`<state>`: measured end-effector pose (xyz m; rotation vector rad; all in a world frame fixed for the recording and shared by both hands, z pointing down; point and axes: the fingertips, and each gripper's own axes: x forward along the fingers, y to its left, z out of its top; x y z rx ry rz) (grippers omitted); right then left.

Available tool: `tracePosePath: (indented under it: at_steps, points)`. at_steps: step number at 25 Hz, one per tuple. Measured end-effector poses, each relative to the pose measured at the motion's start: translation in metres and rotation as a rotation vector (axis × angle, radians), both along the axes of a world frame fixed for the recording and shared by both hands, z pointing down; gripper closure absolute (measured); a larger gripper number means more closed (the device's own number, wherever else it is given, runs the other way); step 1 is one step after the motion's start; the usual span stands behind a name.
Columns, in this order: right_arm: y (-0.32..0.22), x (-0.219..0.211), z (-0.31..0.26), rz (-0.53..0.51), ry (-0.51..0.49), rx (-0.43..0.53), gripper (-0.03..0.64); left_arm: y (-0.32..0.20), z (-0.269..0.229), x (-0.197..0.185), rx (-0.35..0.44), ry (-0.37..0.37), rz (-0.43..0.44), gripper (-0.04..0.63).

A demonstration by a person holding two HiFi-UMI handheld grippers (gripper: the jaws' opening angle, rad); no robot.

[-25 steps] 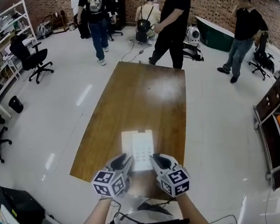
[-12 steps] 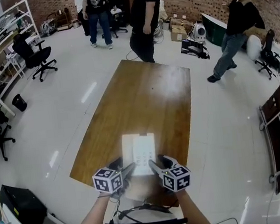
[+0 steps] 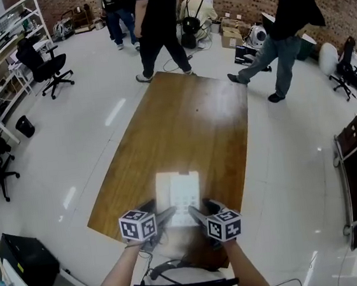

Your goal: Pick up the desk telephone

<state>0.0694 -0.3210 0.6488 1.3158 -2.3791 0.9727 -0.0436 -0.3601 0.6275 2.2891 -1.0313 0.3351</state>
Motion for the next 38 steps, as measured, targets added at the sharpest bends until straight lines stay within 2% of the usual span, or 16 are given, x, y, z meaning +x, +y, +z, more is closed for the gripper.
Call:
tracePosePath:
  at_steps: [3, 8, 12, 18, 26, 33, 38]
  points:
    - [-0.001, 0.001, 0.008, 0.0, -0.007, -0.022, 0.336, -0.003, 0.005, 0.005, -0.007, -0.012, 0.011, 0.212]
    - [-0.005, -0.004, 0.026, -0.004, -0.032, -0.086, 0.273, -0.008, 0.017, 0.009, -0.035, -0.035, 0.018, 0.21]
    - [-0.01, -0.007, 0.029, 0.0, -0.02, -0.09, 0.261, -0.009, 0.027, 0.011, -0.063, -0.052, 0.032, 0.17]
    - [-0.014, -0.016, 0.033, -0.014, 0.047, -0.088, 0.27, -0.011, 0.031, 0.021, -0.064, -0.078, 0.051, 0.182]
    - [-0.016, -0.018, 0.037, -0.023, 0.031, -0.129, 0.283, -0.014, 0.031, 0.02, -0.069, -0.072, 0.02, 0.202]
    - [-0.015, -0.017, 0.034, 0.049, 0.006, -0.123, 0.302, -0.014, 0.03, 0.019, -0.071, -0.066, -0.011, 0.215]
    - [-0.015, -0.019, 0.028, 0.041, 0.019, -0.081, 0.307, -0.01, 0.021, 0.014, -0.013, -0.067, -0.044, 0.219]
